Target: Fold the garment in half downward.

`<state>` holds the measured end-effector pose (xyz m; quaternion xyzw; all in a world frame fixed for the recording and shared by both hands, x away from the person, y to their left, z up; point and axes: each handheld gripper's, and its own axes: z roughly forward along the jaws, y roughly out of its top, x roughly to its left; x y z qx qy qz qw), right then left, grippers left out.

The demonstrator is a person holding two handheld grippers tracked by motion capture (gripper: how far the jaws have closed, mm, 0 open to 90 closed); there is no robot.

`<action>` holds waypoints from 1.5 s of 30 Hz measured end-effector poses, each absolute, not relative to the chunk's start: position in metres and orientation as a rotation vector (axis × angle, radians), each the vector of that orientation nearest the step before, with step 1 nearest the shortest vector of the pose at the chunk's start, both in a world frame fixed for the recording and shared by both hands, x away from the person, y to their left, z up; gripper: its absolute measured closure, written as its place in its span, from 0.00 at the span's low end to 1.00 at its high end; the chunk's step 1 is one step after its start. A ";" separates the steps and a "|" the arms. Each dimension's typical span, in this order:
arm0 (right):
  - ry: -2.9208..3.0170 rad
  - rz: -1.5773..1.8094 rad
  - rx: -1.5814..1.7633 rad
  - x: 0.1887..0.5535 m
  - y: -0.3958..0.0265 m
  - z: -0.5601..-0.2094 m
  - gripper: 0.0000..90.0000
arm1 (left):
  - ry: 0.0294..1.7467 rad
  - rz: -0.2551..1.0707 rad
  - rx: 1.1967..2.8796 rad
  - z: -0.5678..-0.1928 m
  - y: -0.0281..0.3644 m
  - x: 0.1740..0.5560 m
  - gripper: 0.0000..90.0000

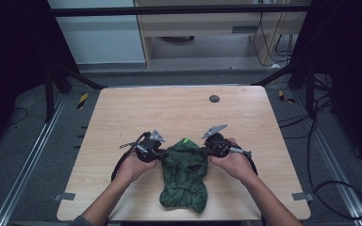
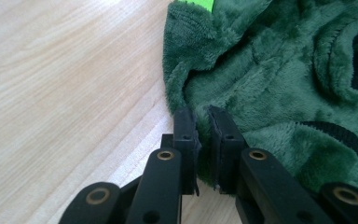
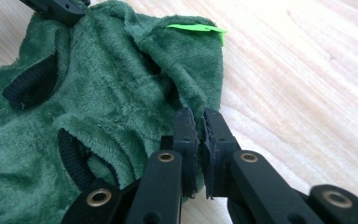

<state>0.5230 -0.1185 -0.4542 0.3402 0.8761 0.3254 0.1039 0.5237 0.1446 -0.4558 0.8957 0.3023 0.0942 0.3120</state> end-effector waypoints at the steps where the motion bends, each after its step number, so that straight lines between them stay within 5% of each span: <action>1: 2.584 0.960 1.003 0.523 -0.119 -0.454 0.95 | 0.798 0.248 2.364 -0.456 0.145 0.524 0.91; 45: 2.496 0.949 0.923 0.543 -0.118 -0.403 0.95 | 0.781 0.411 2.312 -0.412 0.136 0.541 0.90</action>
